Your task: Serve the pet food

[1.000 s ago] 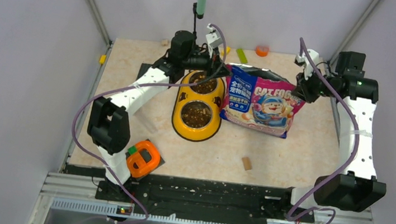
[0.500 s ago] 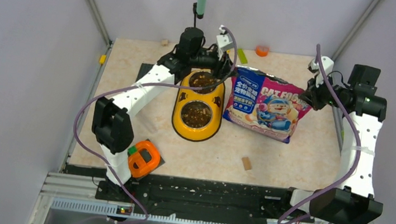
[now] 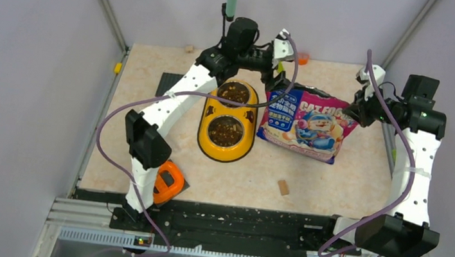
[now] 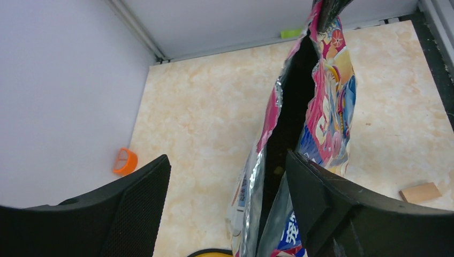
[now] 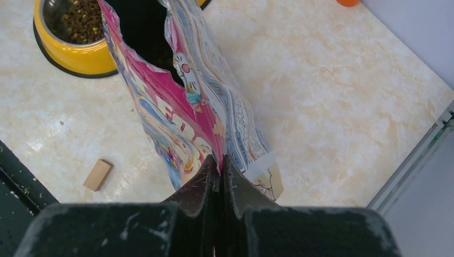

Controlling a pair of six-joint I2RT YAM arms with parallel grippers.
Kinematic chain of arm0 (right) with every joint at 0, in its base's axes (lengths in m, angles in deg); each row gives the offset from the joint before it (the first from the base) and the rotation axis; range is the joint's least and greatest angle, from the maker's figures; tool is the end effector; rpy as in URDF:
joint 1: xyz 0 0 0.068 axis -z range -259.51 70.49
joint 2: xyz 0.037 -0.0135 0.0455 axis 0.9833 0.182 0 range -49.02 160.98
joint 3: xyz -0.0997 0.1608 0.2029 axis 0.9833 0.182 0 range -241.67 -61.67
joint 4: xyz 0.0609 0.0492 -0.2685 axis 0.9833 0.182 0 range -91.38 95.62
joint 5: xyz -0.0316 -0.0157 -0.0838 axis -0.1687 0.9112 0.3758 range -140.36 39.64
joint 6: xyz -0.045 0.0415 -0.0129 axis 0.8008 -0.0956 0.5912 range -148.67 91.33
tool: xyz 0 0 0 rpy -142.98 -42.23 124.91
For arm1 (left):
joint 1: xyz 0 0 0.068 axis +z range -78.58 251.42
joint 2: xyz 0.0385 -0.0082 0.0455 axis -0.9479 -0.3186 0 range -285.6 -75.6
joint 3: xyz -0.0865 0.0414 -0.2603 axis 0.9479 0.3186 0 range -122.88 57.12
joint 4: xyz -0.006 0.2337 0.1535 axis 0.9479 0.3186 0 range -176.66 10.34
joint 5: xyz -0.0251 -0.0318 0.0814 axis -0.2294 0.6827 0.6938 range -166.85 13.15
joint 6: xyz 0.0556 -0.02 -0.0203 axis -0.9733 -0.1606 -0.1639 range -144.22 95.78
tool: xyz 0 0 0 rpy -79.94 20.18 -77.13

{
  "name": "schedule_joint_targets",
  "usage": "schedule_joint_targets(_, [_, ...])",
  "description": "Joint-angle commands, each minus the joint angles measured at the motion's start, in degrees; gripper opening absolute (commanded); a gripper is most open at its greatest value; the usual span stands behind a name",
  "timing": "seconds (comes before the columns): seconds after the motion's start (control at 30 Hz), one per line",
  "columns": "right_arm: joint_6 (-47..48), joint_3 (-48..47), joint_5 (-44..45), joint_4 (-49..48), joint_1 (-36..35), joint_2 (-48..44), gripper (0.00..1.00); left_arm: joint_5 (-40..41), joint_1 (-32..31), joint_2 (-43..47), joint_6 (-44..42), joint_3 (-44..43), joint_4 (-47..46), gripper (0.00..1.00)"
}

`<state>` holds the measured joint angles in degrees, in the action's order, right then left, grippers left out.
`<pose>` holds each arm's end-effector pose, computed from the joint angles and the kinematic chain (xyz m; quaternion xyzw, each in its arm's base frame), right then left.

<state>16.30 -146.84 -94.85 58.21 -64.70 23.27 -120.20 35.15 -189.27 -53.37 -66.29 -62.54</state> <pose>0.2566 -0.0333 0.4082 -0.3586 0.7944 0.1349 0.4713 0.3704 -0.3124 0.4366 0.5872 0.4953 -0.3267 0.5505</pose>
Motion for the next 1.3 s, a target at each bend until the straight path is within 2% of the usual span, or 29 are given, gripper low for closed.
schedule_joint_targets(0.0, [-1.0, -5.4, -11.4, -10.6, 0.6, -1.1, 0.00, -2.2, -0.4, -4.4, -3.7, -7.8, 9.7, 0.83])
schedule_joint_targets(0.1, [-1.3, -4.8, -11.4, -11.0, 0.6, -1.3, 0.00, -2.4, -0.8, -5.8, -4.9, -11.3, 13.5, 0.83])
schedule_joint_targets(0.27, [0.6, -4.2, -8.7, -9.1, 0.6, -1.6, 0.00, -4.6, -0.2, -3.8, -3.4, -9.5, 14.6, 0.83])
schedule_joint_targets(0.5, [0.2, -3.2, -8.7, -9.9, 0.6, -2.0, 0.00, -10.6, 1.3, 4.5, 4.1, 0.7, 3.2, 0.83])
schedule_joint_targets(0.6, [0.2, -3.2, -8.8, -9.9, 0.5, -1.9, 0.00, -12.7, 1.0, 5.8, 6.3, 2.1, 1.8, 0.83])
schedule_joint_targets(0.7, [0.4, -3.4, -8.8, -9.6, 0.5, -2.1, 0.00, -9.9, 0.1, 5.8, 4.8, 2.9, 3.0, 0.83])
schedule_joint_targets(0.9, [0.1, -4.4, -9.6, -9.1, 0.6, -1.9, 0.00, 2.5, -3.0, 1.1, -5.0, -0.8, 8.9, 0.83])
schedule_joint_targets(1.03, [0.0, -5.9, -10.2, -8.1, 0.6, -1.1, 0.00, 3.5, -2.9, -2.9, -6.0, -3.0, 9.9, 0.84])
schedule_joint_targets(1.13, [1.0, -6.4, -10.1, -6.4, 0.6, -1.0, 0.00, 2.9, -2.8, -3.4, -4.0, -2.4, 7.4, 0.84])
schedule_joint_targets(1.2, [1.2, -5.9, -9.2, -6.1, 0.6, -1.3, 0.00, 1.4, -2.9, -3.8, -2.1, -2.4, 5.7, 0.80])
schedule_joint_targets(1.23, [1.2, -6.0, -8.9, -5.7, 0.5, -1.3, 0.00, 1.1, -2.9, -4.0, -0.4, -2.3, 4.5, 0.71])
schedule_joint_targets(1.27, [1.0, -6.2, -8.6, -5.5, 0.6, -1.3, 0.00, 1.1, -2.8, -4.2, 1.7, -2.2, 3.3, 0.48])
